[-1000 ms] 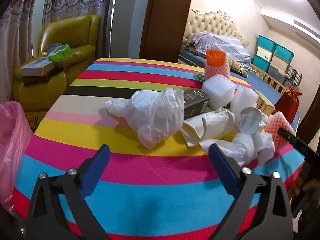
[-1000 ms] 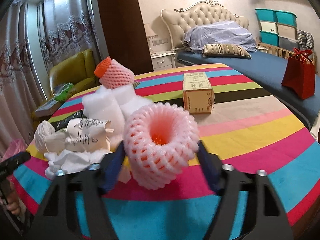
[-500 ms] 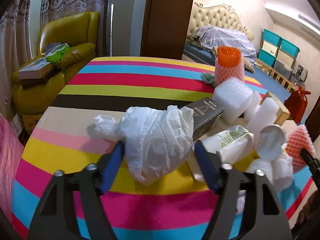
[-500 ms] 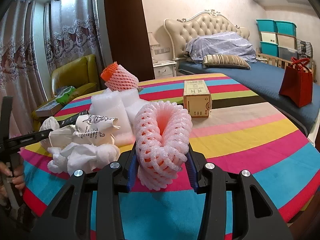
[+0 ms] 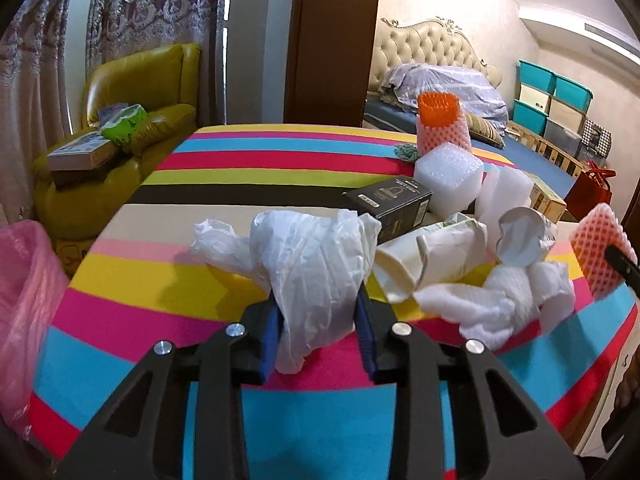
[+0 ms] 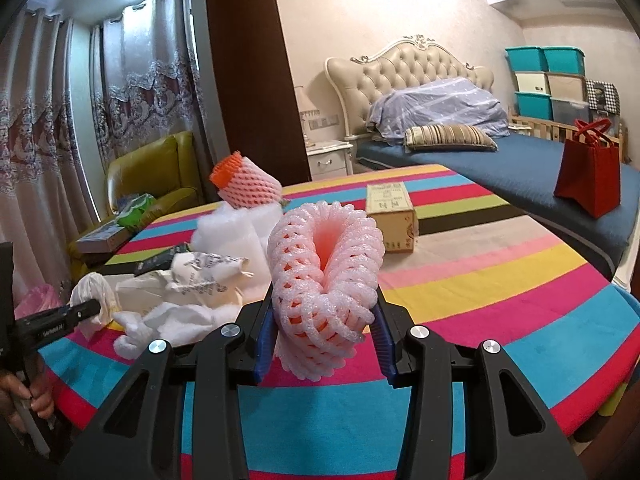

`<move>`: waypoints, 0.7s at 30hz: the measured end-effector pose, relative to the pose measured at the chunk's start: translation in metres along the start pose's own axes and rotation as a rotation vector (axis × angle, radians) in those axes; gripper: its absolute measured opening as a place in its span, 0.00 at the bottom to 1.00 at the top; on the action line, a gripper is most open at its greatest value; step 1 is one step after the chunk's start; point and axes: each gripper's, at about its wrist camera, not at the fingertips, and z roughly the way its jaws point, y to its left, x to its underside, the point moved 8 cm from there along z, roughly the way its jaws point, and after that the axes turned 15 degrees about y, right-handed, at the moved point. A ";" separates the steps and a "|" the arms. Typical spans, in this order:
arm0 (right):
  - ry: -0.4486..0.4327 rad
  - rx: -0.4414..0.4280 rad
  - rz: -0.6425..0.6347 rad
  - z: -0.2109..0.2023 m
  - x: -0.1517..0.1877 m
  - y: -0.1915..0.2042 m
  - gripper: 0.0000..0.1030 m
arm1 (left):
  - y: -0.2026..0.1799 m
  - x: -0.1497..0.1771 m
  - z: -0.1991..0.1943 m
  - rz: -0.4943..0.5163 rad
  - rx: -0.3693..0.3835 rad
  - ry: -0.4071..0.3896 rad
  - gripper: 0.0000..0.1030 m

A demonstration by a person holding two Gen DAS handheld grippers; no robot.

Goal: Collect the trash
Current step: 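Grasp the pink foam net with the right tool while the left tool grasps the white plastic bag, then carry the foam net and plastic bag with both tools over the pink wastebasket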

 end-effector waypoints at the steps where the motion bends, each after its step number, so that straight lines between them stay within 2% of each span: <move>1: -0.007 -0.004 -0.007 -0.003 -0.001 0.003 0.40 | 0.002 0.003 -0.004 0.003 -0.009 -0.008 0.31; 9: -0.063 -0.046 -0.103 -0.027 -0.009 0.046 0.40 | 0.012 0.023 -0.035 0.027 -0.072 -0.065 0.31; 21: -0.028 -0.195 -0.269 -0.036 0.005 0.132 0.41 | 0.054 0.040 -0.073 -0.004 -0.147 -0.109 0.31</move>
